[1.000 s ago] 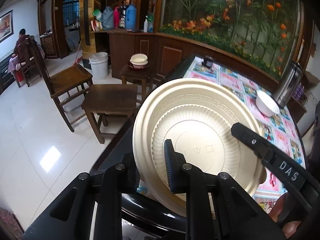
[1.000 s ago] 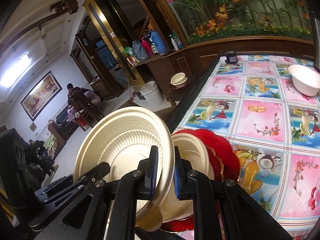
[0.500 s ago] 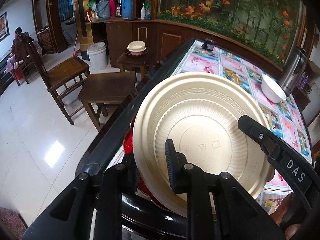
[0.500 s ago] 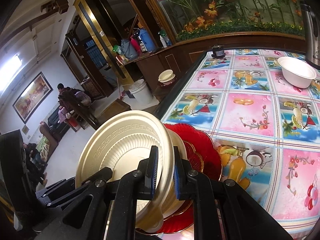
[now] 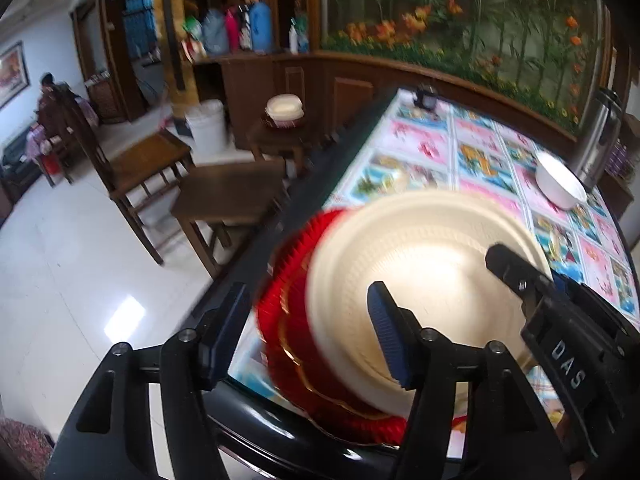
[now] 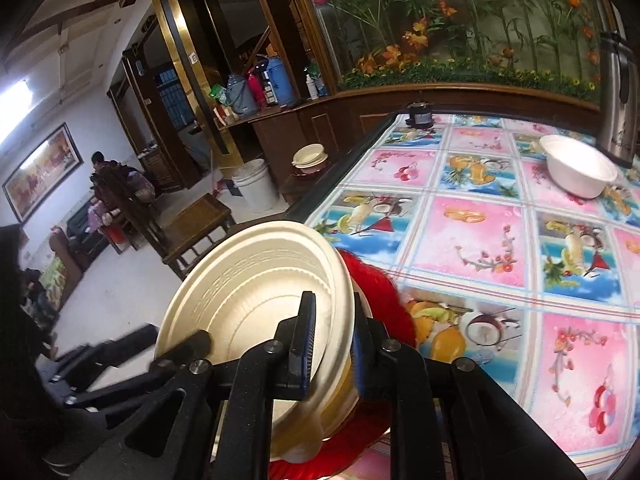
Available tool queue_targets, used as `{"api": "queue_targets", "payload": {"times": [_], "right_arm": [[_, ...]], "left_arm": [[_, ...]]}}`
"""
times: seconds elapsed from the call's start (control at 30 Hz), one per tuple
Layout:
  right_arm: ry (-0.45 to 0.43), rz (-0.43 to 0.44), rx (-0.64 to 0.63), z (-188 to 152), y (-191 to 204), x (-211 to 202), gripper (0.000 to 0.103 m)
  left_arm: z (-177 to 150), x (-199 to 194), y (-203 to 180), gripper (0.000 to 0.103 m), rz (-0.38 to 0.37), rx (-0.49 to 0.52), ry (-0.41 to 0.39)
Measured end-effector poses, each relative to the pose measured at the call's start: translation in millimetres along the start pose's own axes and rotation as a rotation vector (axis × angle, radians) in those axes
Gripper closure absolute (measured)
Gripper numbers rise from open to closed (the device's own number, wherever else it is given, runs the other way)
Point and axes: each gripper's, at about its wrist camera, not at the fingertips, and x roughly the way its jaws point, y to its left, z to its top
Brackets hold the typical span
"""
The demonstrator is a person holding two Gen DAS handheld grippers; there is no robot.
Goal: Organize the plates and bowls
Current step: 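Lower the beige bowl with both grippers onto the red and white plate stack, then open both grippers to release the beige bowl on the stack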
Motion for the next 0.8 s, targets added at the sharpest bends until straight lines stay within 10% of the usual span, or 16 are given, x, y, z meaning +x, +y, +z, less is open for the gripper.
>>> {"api": "queue_targets", "payload": {"times": [0.23,0.47,0.67,0.8], "right_arm": [[-0.139,-0.11,-0.161,5,20,-34,0.039],[-0.382,0.013,-0.147,12,28,-107,0.035],[-0.031,0.227,-0.052,27,28,-75,0.049],[0.06,0.129,-0.136,29,35,-56,0.043]], "left_arm": [[3,-31,9,0.025,0.018,0.016,-0.116],[0,-42,13,0.025,0.016,0.013,-0.152],[0,-52,21,0.025,0.057,-0.009,-0.187],[3,-60,26,0.025,0.053,-0.034,-0.217]]}}
